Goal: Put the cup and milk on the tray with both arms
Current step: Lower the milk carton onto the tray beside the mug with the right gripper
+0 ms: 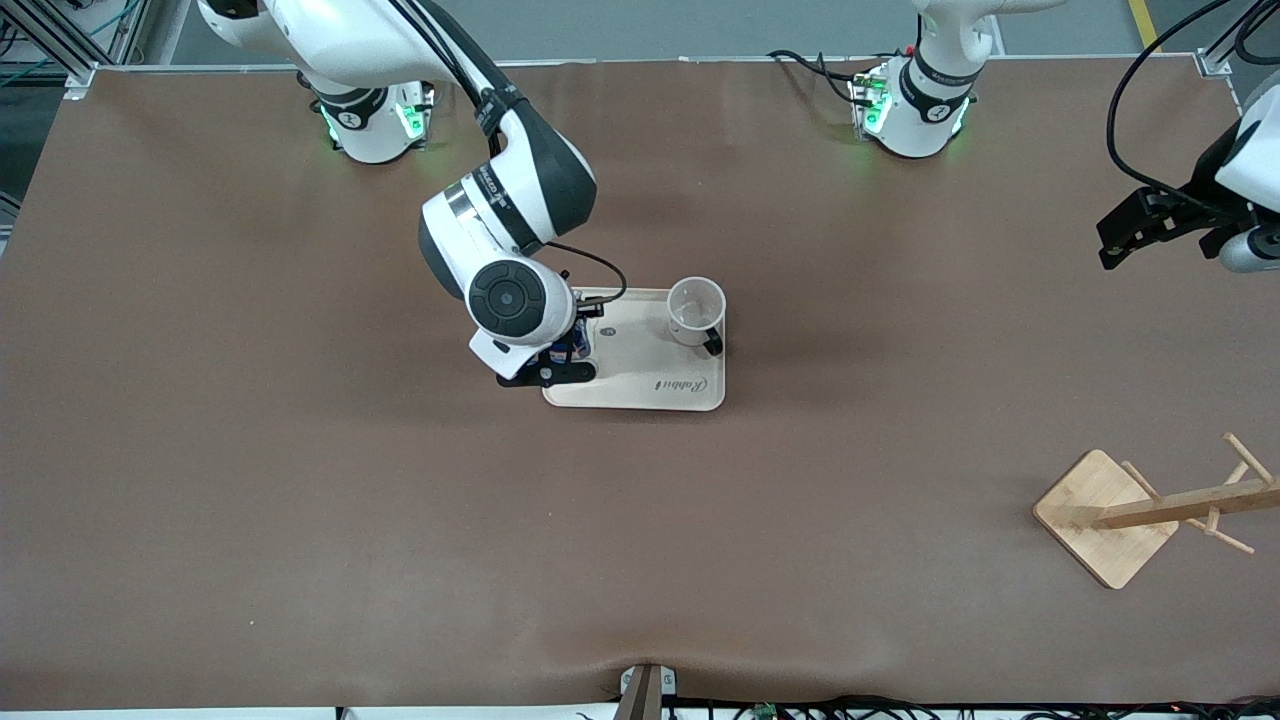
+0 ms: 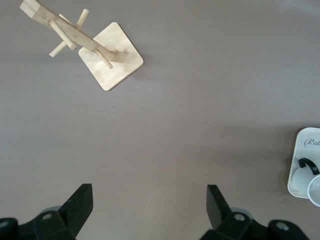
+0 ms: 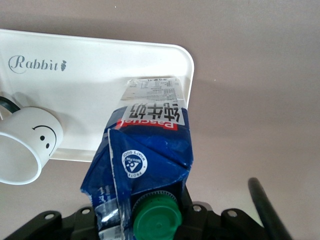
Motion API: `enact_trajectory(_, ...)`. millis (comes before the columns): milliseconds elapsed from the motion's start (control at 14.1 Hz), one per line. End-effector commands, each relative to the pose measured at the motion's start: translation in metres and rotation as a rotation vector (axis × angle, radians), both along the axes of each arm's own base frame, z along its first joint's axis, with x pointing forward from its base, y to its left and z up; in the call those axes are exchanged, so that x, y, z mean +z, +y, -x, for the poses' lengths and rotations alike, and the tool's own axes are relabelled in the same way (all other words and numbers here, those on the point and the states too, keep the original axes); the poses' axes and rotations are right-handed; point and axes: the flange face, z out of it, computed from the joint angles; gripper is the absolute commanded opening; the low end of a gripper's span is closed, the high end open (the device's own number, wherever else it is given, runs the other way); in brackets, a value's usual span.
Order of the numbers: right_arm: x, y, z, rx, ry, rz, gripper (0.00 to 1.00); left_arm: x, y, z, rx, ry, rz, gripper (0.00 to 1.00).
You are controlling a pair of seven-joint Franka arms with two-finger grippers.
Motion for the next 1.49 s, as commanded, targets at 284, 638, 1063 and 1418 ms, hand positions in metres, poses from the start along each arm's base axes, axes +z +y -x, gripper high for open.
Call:
enact_trajectory(284, -0.019, 0.020, 0.010, -0.030, 0.029, 0.026, 0.00, -0.004, -0.002, 0.010, -0.018, 0.024, 0.081, 1.00)
enact_trajectory(638, -0.023, 0.024, 0.011, -0.020, 0.020, 0.027, 1.00, -0.004, -0.008, 0.015, -0.027, 0.051, 0.078, 1.00)
enact_trajectory(1063, -0.013, 0.024, 0.012, -0.011, 0.018, 0.025, 1.00, -0.002, -0.006, 0.019, -0.017, 0.060, 0.076, 1.00)
enact_trajectory(1418, -0.001, 0.025, 0.015, -0.011, 0.024, 0.021, 1.00, -0.003, -0.006, 0.020, 0.000, 0.073, 0.063, 1.00)
